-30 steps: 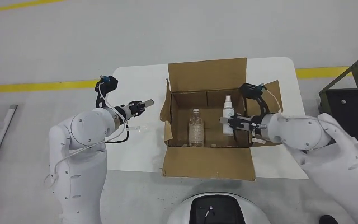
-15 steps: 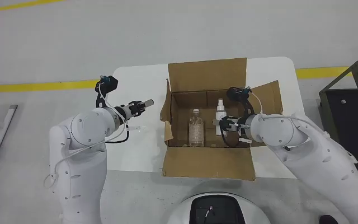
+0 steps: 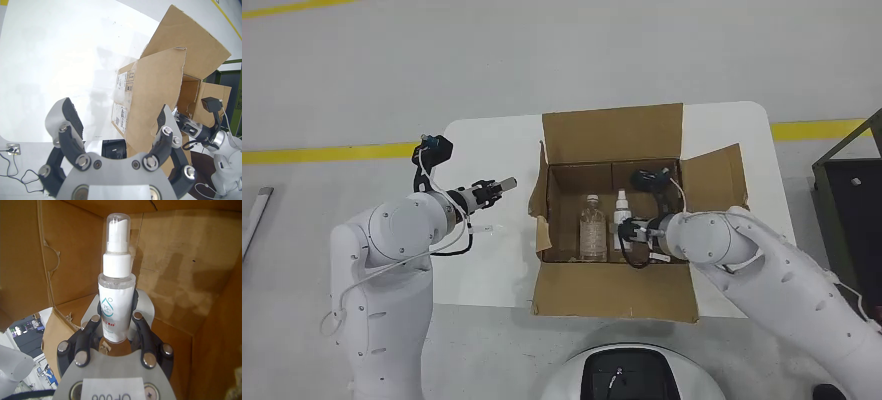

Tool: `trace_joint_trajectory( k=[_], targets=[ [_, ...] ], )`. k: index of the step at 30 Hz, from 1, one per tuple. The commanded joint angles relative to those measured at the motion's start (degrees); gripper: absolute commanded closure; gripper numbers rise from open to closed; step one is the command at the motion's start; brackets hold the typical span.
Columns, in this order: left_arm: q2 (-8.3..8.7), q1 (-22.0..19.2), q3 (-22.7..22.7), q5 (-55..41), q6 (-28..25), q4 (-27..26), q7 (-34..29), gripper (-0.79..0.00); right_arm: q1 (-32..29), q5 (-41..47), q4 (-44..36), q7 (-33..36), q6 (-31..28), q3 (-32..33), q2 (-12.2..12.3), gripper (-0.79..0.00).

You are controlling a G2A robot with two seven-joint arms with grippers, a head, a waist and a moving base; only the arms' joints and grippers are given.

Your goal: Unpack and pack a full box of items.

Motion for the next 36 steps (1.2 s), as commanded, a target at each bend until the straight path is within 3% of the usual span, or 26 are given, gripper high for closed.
trace_joint_trajectory(
  k=[1, 11, 23, 24, 25, 26, 29, 31, 36],
  targets=[
    [0.0, 0.0, 0.0, 0.0, 0.0, 0.0, 0.0, -0.785, 2.11, -0.22, 3.35, -0.75, 1.06, -2.37, -0.98, 0.0],
    [0.0, 0.0, 0.0, 0.0, 0.0, 0.0, 0.0, -0.785, 9.02, 2.2, 15.64, -1.26, 0.59, -9.05, -5.14, 0.0],
    [0.0, 0.0, 0.0, 0.0, 0.0, 0.0, 0.0, -0.785, 13.24, 4.97, 24.34, -2.16, -1.04, -14.38, -9.84, 0.0],
    [0.0, 0.0, 0.0, 0.0, 0.0, 0.0, 0.0, -0.785, 13.42, 5.44, 24.72, -2.33, -1.42, -14.5, -10.17, -0.037],
    [0.0, 0.0, 0.0, 0.0, 0.0, 0.0, 0.0, -0.785, 13.57, 5.95, 25.13, -2.58, -1.85, -14.52, -10.47, -0.182],
    [0.0, 0.0, 0.0, 0.0, 0.0, 0.0, 0.0, -0.785, 13.68, 6.24, 25.52, -2.88, -2.22, -14.59, -10.75, -0.277],
    [0.0, 0.0, 0.0, 0.0, 0.0, 0.0, 0.0, -0.785, 14.09, 6.42, 26.54, -3.17, -2.36, -14.89, -11.44, -0.366],
    [0.0, 0.0, 0.0, 0.0, 0.0, 0.0, 0.0, -0.785, 14.25, 6.43, 26.96, -3.22, -2.37, -14.99, -11.79, -0.489],
    [0.0, 0.0, 0.0, 0.0, 0.0, 0.0, 0.0, -0.785, 14.33, 5.92, 27.03, -3.17, -2.28, -14.23, -12.07, -0.486]
  ],
)
